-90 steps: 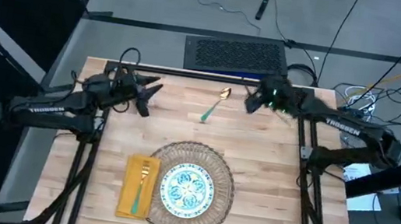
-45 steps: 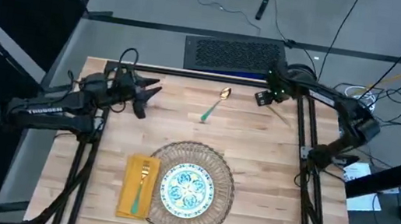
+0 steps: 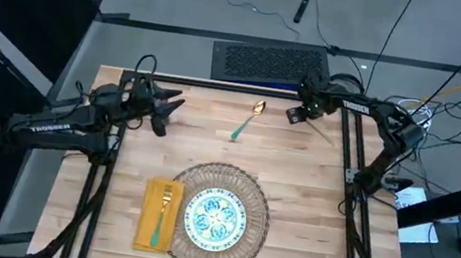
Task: Set table place
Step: Put the gold knife to the right of the brown placemat
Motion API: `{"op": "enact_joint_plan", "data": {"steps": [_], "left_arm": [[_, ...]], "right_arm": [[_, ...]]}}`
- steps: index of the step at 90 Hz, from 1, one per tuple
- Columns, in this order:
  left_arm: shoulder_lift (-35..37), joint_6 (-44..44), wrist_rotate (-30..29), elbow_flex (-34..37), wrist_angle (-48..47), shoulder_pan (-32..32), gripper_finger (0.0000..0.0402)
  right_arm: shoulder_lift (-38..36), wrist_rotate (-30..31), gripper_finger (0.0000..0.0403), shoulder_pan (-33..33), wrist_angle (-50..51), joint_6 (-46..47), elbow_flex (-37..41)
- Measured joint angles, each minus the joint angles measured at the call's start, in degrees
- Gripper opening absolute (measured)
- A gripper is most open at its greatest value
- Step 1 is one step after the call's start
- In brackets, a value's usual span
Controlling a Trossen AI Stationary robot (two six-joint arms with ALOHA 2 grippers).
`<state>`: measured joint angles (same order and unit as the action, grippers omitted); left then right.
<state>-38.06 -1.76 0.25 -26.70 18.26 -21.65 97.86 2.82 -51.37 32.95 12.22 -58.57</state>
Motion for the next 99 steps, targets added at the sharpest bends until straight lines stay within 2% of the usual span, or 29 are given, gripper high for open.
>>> {"op": "enact_joint_plan", "data": {"steps": [10, 19, 40, 61, 82, 99], "left_arm": [[0.0, 0.0, 0.0, 0.0, -0.6, 0.0, 0.0121], [0.0, 0.2, 0.0, 0.0, -1.5, 0.0, 0.0121], [0.0, 0.2, 0.0, 0.0, -1.4, 0.0, 0.0121], [0.0, 0.2, 0.0, 0.0, -1.3, 0.0, 0.0121], [0.0, 1.0, 0.0, 0.0, -1.3, 0.0, 0.0121], [0.0, 1.3, 0.1, 0.0, -1.3, 0.0, 0.0121]], "right_arm": [[0.0, 0.0, 0.0016, -0.1, -2.4, -1.3, 0.0], [0.0, -0.2, 0.0004, -0.8, -2.4, -1.5, 0.0], [0.1, -0.5, 0.0, -3.5, -1.9, -0.9, 0.0], [3.4, -1.8, 0.0, -3.7, -2.1, -0.7, 0.0], [3.7, -5.6, 0.0, -1.9, -1.9, -0.8, 0.0], [3.7, -7.6, 0.0, 0.4, 3.0, -0.9, 0.0]]}}
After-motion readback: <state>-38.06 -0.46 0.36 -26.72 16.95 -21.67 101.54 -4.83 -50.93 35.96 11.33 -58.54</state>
